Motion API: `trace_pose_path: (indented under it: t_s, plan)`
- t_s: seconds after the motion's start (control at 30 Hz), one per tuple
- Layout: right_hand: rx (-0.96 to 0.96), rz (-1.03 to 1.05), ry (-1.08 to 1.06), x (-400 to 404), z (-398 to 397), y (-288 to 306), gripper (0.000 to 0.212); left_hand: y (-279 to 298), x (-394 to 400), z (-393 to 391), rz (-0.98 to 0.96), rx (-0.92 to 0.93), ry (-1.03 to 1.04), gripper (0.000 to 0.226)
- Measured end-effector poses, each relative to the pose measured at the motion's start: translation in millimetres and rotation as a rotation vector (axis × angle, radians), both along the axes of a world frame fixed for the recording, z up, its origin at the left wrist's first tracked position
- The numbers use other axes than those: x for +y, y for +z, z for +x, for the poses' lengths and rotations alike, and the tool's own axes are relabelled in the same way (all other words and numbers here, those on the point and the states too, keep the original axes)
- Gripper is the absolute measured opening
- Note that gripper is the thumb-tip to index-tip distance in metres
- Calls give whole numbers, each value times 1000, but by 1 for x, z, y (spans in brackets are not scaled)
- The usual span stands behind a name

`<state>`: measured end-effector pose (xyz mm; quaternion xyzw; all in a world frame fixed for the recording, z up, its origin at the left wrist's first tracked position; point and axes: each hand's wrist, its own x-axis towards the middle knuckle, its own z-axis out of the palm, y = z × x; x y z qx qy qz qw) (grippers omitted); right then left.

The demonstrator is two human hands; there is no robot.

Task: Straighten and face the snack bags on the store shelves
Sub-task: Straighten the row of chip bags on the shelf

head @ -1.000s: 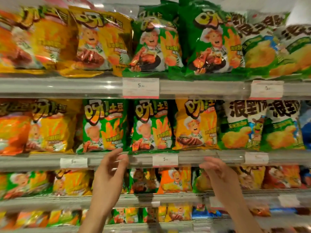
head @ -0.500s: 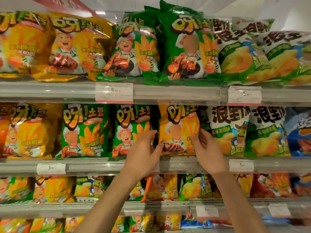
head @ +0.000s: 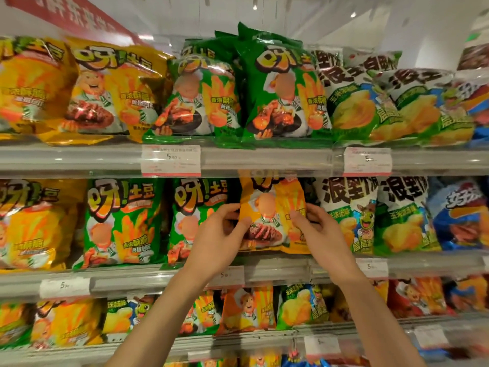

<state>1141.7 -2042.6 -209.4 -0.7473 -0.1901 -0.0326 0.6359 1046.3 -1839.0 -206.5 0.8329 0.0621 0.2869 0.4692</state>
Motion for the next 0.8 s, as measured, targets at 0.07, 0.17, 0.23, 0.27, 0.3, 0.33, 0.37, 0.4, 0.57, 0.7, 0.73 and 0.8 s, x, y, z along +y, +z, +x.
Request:
trace_pose_path:
  t_s: [0.07,0.17,0.23,0.27,0.3,0.33,0.37,0.4,0.57,0.7,0.73,0.8]
  plan:
    - [30,34,35,-1,-7,0,32,-3,4,-8,-32,11,-15,30]
    - [69,39,71,-3,-15,-9,17,-9,7,-19,-16,14,-16,49]
    - [111,69,108,-3,-19,-17,23,-9,8,-23,-19,26,-13,60]
    - [124,93,124,-2,-22,-20,31,-8,8,-24,-19,38,-14,66]
    - [130,113,136,-1,-25,-24,39,-7,8,-25,-19,47,-20,69]
    - [128,124,146,0,-28,-27,44,-7,7,-26,-14,46,-31,66]
    - [123,129,158,0,-33,-31,46,-6,7,-27,-5,33,-39,58]
    - [121,128,168,1,-37,-34,47,-6,6,-28,2,24,-45,55]
    - [169,87,166,0,-65,-44,30,-9,9,-38,-53,-11,-135,52]
    - [233,5,145,9,-95,-39,34,-7,21,-60,-21,-32,-221,63]
    - [227,-27,139,14,-103,-36,36,-6,26,-67,-17,-19,-235,61]
    - [215,-89,121,25,-119,-34,38,-9,37,-80,-9,-5,-251,50]
